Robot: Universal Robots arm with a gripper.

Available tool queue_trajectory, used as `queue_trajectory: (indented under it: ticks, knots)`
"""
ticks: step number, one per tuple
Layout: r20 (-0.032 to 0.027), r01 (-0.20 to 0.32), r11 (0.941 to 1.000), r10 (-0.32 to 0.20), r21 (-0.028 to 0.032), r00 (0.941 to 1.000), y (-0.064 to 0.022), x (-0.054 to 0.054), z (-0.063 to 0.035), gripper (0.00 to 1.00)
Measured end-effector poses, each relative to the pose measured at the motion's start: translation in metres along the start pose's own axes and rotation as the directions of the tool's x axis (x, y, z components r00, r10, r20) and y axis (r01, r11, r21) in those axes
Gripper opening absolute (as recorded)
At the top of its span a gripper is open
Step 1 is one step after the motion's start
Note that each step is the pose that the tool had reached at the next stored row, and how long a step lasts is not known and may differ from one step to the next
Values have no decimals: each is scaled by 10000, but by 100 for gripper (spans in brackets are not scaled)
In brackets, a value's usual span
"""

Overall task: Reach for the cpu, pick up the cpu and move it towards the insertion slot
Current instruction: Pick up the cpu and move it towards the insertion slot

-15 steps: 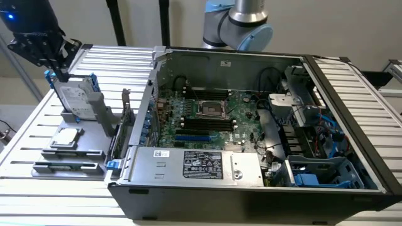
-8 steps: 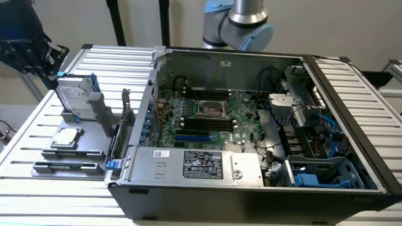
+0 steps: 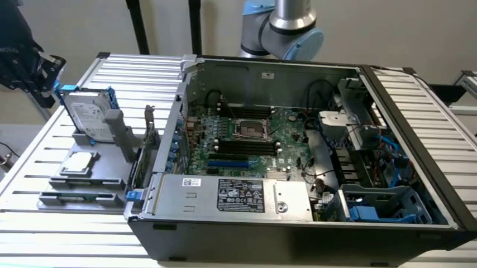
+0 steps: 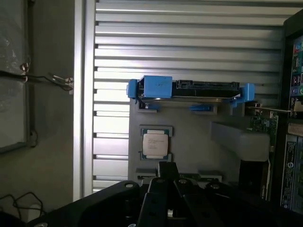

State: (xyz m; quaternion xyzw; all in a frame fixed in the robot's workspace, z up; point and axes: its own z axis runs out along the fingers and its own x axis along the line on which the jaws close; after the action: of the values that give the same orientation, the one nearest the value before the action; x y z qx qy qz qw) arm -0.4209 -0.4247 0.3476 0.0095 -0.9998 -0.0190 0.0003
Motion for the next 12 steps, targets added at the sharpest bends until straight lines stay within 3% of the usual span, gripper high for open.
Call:
queue_trajectory:
  ticks: [7, 12]
  knots:
    - [1, 2, 10000, -2, 0, 10000, 0, 8, 1, 12]
    - [2, 2, 10000, -2, -1, 10000, -1, 9, 14, 36]
